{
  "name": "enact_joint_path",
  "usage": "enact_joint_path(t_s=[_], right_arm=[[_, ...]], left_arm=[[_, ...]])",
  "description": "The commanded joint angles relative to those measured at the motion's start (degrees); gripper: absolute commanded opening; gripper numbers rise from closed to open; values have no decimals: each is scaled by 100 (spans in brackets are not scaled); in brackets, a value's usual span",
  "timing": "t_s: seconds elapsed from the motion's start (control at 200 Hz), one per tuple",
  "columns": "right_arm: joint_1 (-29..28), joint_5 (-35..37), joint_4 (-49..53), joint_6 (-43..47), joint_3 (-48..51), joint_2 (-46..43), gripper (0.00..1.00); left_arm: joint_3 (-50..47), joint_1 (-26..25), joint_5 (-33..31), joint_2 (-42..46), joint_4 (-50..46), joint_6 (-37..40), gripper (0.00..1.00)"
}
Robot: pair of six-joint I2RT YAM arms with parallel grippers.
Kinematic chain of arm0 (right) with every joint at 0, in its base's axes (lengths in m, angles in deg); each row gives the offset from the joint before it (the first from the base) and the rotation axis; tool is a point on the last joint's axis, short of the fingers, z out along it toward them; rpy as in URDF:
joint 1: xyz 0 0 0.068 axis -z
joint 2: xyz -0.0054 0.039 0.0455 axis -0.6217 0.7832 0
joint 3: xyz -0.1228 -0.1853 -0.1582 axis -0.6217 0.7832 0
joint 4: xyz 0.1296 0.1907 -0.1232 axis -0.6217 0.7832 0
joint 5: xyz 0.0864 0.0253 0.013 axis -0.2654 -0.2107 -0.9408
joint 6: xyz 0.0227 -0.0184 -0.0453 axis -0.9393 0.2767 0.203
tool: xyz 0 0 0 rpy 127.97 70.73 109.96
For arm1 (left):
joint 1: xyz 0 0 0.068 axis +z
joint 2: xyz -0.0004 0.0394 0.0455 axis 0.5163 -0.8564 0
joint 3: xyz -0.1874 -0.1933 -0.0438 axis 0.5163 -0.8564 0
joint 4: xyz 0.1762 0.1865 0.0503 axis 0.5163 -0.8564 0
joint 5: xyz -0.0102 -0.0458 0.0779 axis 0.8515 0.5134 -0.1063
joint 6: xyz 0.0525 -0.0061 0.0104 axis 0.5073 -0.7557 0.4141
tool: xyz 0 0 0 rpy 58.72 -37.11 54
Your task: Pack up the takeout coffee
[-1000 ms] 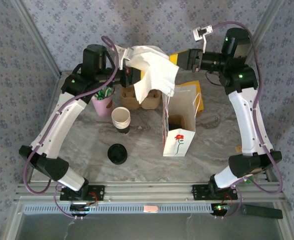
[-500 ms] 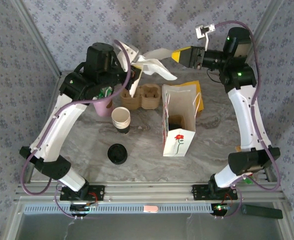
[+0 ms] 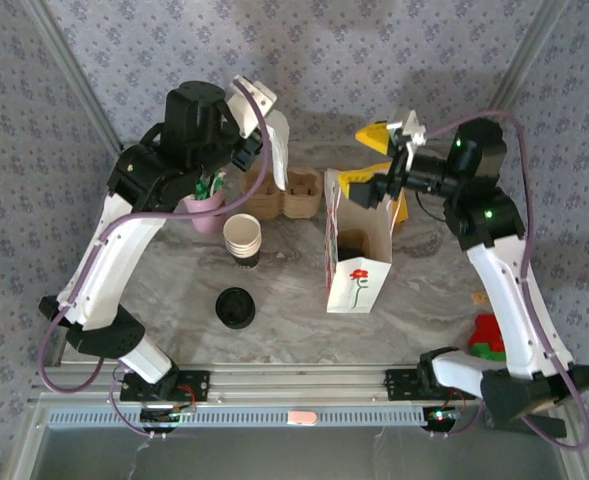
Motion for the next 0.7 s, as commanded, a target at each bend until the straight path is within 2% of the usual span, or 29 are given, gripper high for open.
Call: enact_joint_path(t_s=[0.0, 0.13, 0.29, 0.53, 0.6, 0.695], right_arm=[[-219, 589, -26, 1246, 89, -14, 100], [-480, 1022, 3, 1772, 220, 2, 100], [-558, 1139, -147, 1609, 110, 117, 100], [-1422, 1735, -684, 1567, 608, 78, 100], [-1552, 1951, -944, 1500, 743, 44, 100], [-1471, 1841, -916, 1435, 686, 47, 100]], left_arm=[[93, -135, -453, -12, -60, 227, 0], [170, -254, -499, 3, 44, 281, 0], [366, -352, -721, -20, 93, 92, 0], [509, -410, -692, -81, 59, -497, 0], [525, -442, -688, -100, -11, -411, 0], [380, -495, -725, -62, -40, -26, 0]])
